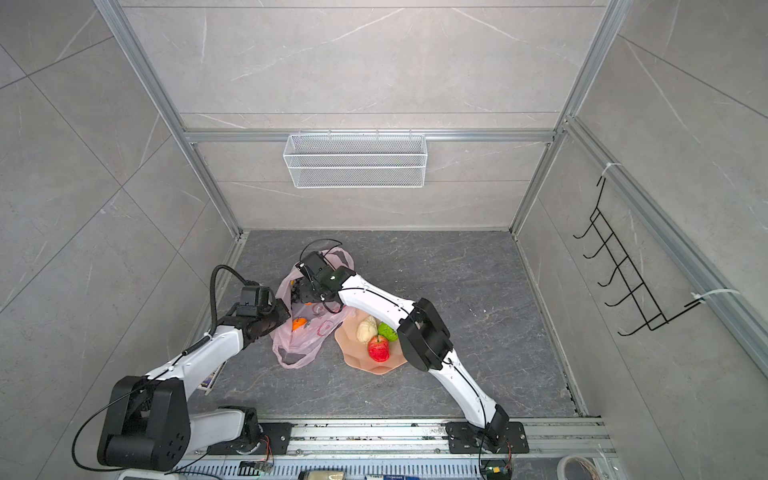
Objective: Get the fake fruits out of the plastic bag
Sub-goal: 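Grasp the orange with the right gripper and lift it toward the bowl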
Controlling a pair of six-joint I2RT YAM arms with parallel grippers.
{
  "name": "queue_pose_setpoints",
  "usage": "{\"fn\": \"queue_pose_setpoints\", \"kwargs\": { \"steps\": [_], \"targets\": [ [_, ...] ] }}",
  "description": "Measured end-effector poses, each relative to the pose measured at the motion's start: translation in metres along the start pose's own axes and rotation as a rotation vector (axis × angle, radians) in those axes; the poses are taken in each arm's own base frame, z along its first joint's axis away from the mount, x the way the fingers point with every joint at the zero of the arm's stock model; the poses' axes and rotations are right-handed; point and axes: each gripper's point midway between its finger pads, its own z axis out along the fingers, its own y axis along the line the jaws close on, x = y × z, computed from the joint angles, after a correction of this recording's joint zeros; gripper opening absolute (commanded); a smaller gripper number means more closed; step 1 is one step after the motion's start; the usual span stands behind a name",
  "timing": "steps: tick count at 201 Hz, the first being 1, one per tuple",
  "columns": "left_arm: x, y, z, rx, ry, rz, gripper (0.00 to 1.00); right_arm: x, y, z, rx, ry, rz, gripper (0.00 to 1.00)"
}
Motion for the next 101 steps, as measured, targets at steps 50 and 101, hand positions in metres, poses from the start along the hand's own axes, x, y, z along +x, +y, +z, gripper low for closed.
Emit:
{"fn": "queue_pose_setpoints", "kwargs": {
  "steps": [50,101],
  "targets": [
    [-0.002,0.003,-0.004,-0.003,-0.032,0.013,0.01,-0.005,-0.024,-0.048,0.024,-0.017,-0.008,0.54],
    [-0.002,0.004,-0.004,-0.007,-0.034,0.014,0.01,0.022,-0.070,-0.104,0.142,-0.004,-0.085,0.54]
  ]
}}
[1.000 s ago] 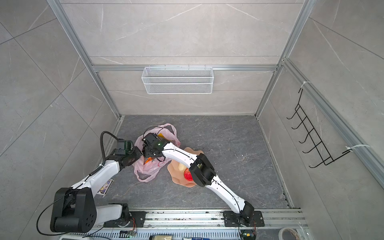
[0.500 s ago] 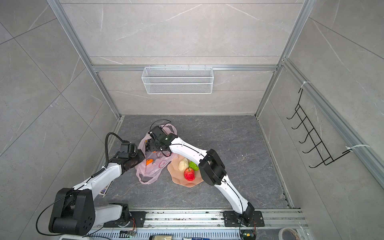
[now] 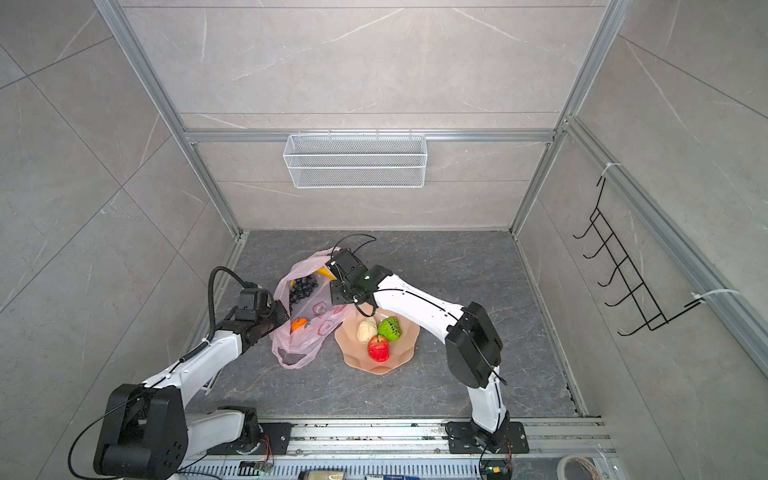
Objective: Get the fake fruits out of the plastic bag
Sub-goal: 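Grasp the orange with the right gripper and lift it toward the bowl, then lower the orange into the pink bowl and open the right gripper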
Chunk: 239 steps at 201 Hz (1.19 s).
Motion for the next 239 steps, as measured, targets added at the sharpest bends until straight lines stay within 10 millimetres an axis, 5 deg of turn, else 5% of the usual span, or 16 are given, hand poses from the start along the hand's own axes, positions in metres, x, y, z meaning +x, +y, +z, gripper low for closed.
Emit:
{"fn": "queue_pose_setpoints", "kwargs": {
  "steps": [54,109,167,239],
  "targets": [
    [0.000,0.000,0.000,0.000,0.001,0.000,0.01,0.057,-0.054,-0.043,0.147,0.121,-0.110,0.54],
    [0.000,0.000,0.000,0.000,0.001,0.000,0.01,0.094,-0.090,-0.073,0.255,0.239,-0.196,0.54],
    [0.000,0.000,0.001,-0.002,0.002,0.000,0.01,0.125,-0.108,-0.074,0.304,0.370,-0.276,0.54],
    [0.000,0.001,0.001,-0.004,0.002,0.001,0.01,0.151,-0.113,-0.049,0.334,0.500,-0.343,0.56]
  ]
}}
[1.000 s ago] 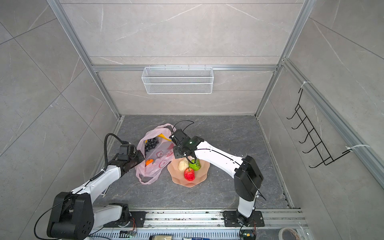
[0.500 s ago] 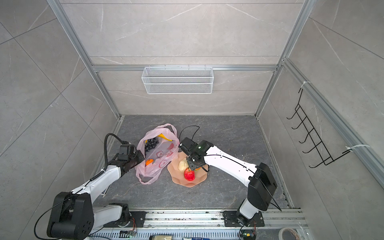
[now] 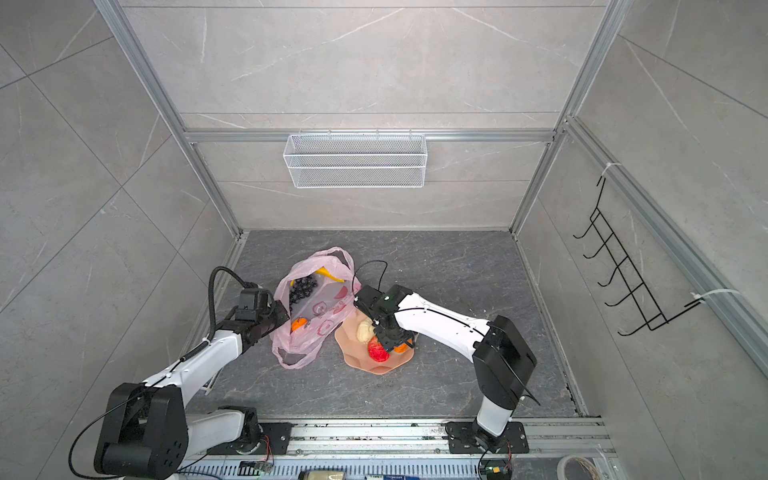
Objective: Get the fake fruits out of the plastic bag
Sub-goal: 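Lower the orange into the pink bowl and open the right gripper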
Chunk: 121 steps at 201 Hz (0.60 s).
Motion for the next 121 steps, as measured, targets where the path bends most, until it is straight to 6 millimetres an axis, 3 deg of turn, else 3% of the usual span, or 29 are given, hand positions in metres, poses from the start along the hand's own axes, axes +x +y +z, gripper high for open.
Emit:
{"fn": "queue_pose_setpoints", "kwargs": {
  "steps": [81,121],
  "targets": [
    [-0.0015,0.0020,0.0000,-0.012,-0.008,0.000,0.01,0.0017,0.0016,0.0043,0.005,0.017,-0.017,0.71],
    [-0.0015,0.0020,0.0000,-0.012,-0.008,0.000,0.01,0.0017,0.0020,0.0041,0.005,0.016,-0.018,0.73]
  ]
}}
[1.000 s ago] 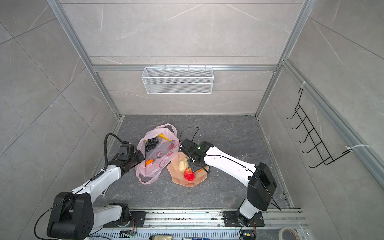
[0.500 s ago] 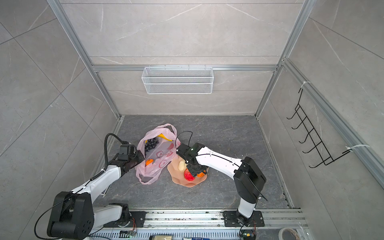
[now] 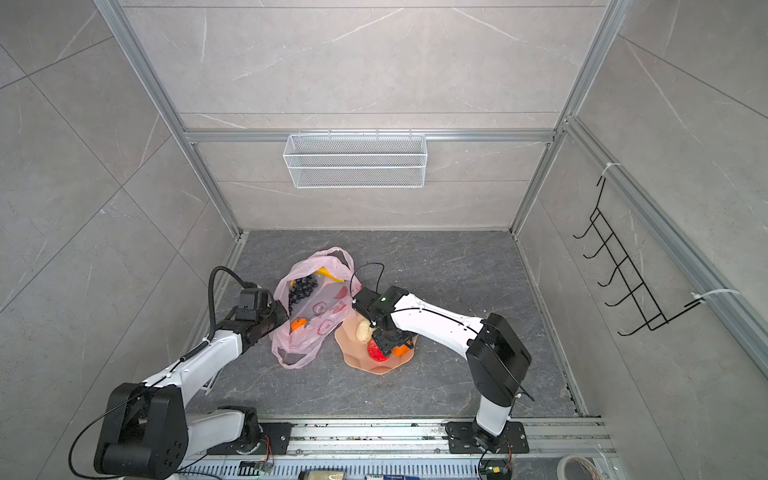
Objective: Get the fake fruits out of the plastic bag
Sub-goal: 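Lower the orange into the pink bowl and open the right gripper, then move the right gripper back into the bag toward the yellow pear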
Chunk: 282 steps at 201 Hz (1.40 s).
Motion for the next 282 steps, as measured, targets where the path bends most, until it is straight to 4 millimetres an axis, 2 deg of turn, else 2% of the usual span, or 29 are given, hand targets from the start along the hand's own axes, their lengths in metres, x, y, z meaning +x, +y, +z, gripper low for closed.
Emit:
{"fn": "queue_pose_setpoints", "kwargs": {
  "steps": [53,73,95,121,142,154,181,222,254,282],
  "targets": [
    [0.001,-0.003,0.001,0.011,0.005,0.011,0.00,-0.009,-0.003,-0.009,0.009,-0.036,0.008,0.70],
    [0.007,-0.012,0.002,0.026,0.019,0.049,0.00,-0.026,-0.005,-0.026,0.010,-0.111,0.035,0.69],
    [0.014,-0.025,0.003,0.055,0.036,0.086,0.00,-0.056,0.000,-0.052,-0.039,-0.252,0.107,0.66],
    [0.016,-0.031,0.000,0.079,0.038,0.095,0.00,-0.101,0.026,-0.086,-0.157,-0.434,0.177,0.65],
    [0.010,-0.031,-0.012,0.099,-0.003,0.088,0.00,-0.140,0.062,-0.110,-0.265,-0.543,0.197,0.64],
    [0.005,-0.029,-0.021,0.104,-0.045,0.077,0.00,-0.163,0.083,-0.115,-0.326,-0.582,0.201,0.62],
    [-0.002,-0.012,-0.033,0.103,-0.101,0.004,0.00,-0.200,0.118,-0.104,-0.411,-0.594,0.217,0.57],
    [0.002,0.035,-0.025,0.004,-0.101,-0.159,0.00,-0.242,0.154,-0.074,-0.480,-0.565,0.272,0.55],
    [0.002,0.057,-0.022,-0.044,-0.096,-0.252,0.00,-0.258,0.178,-0.057,-0.526,-0.539,0.295,0.54],
    [0.006,0.069,-0.014,-0.071,-0.066,-0.307,0.00,-0.266,0.198,-0.053,-0.548,-0.532,0.276,0.54]
  ]
}}
